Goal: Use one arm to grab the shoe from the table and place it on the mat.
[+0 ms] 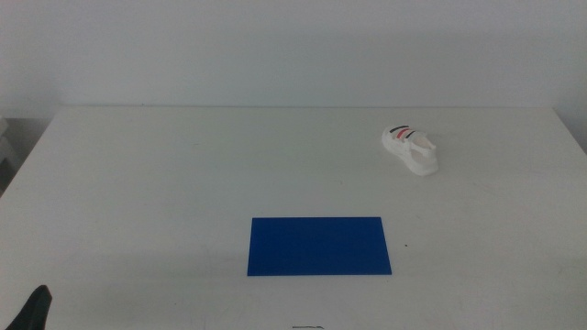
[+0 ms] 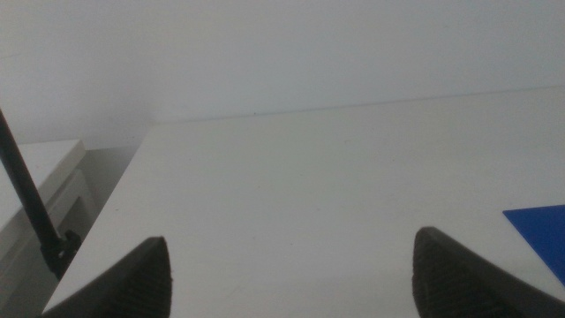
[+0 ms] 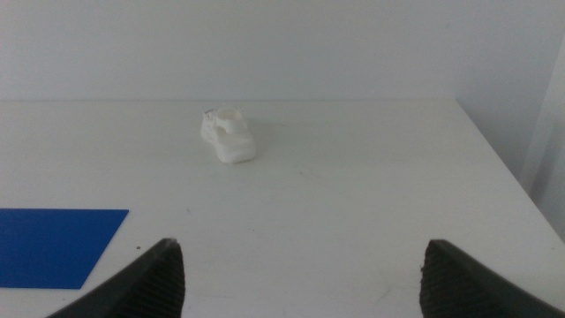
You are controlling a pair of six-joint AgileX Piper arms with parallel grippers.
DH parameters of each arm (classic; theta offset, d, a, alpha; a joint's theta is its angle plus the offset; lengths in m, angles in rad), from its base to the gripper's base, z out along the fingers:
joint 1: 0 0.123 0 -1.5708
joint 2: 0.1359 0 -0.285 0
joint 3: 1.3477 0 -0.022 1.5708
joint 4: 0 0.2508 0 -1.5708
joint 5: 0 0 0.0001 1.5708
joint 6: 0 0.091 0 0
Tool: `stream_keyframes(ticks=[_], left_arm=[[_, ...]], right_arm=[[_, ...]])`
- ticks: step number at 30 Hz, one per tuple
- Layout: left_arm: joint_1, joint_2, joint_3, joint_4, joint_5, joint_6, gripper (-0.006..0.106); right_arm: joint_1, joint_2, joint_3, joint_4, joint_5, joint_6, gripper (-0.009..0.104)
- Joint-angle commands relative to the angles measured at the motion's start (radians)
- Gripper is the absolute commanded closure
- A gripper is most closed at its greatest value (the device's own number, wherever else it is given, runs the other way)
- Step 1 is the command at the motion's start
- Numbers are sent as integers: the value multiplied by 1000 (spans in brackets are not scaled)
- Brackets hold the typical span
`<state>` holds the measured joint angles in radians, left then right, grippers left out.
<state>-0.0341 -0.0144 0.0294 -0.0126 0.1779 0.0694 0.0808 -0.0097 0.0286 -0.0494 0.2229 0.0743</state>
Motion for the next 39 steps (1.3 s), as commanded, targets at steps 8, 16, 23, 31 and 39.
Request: stream_keyframes(ticks=[8,16,23,31,39], left_arm=[[-4,-19,-3,-9,-83,-15,7],[-4,-19,-3,-9,-83,-15,7],[-4,-19,-3,-9,-83,-15,7],[-4,-19,-3,-9,-83,-15,7],[-4,-19,-3,-9,-83,-15,7]], right_arm=[[-2,65,-324,-15,104,-2,27],[-2,259,-585,6,245,-2,27],[-2,553,-799,35,456,-21,27],[107,934,-1116,-4,737,-21,27],[163,1242,-1359,-49,780,-21,27]])
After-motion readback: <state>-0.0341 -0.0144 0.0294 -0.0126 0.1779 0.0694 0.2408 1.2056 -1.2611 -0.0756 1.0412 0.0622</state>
